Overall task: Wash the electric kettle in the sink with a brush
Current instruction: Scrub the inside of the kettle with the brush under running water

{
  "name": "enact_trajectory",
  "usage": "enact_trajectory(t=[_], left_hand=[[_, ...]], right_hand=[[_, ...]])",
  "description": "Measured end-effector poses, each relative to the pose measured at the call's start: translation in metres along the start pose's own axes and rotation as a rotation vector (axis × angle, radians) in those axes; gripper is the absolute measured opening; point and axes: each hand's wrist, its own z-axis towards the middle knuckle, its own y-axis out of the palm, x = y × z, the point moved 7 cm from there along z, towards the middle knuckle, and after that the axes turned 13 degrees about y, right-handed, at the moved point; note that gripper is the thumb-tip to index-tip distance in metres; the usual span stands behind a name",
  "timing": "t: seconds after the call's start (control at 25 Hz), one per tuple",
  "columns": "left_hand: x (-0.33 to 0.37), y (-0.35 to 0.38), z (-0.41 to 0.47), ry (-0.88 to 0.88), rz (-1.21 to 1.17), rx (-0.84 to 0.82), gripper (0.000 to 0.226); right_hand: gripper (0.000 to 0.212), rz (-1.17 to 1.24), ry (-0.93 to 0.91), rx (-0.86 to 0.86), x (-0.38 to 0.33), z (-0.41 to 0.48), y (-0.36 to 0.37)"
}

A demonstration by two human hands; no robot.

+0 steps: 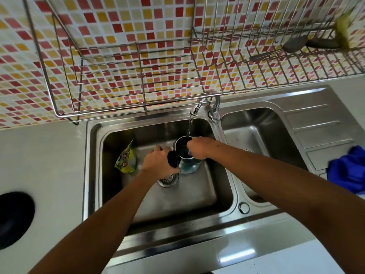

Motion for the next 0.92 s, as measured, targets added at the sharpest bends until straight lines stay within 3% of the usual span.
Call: enact_trajectory(t=[0.16,0.32,0.44,0.6,0.76,0.92], left_hand=[[0.001,-0.001,0.0,-0.018,0.045,0.022,0.073],[0.0,0.002,0.0,-0.034,0.063,0.042,0.075],[0.0,0.001,0.0,-0.038,0.039,0.058,0.075],[0.002,-0.003,0.0,-0.033,0.054,0.057,0.072],[-0.001,-0.001,0.001,-0.051,0.047,0.058,0.076],[0.0,-0.001,0.0,-0.037,0.044,0.054,0.073]], right_hand=[[0.029,-0.06,-0.16,0.056,-0.011,-0.005,0.006],[0.03,-0.205,-0.029,0.164,-0.002,-0.007,0.004],[0.026,-0.071,0.054,0.056,-0.002,-0.005,0.002],[0.023,0.247,0.025,-0.079,-0.022,0.002,0.006],[0.027,-0.019,0.018,0.115,-0.018,-0.003,-0.004],[0.023,-0.001,0.104,-0.041,-0.002,0.002,-0.003]])
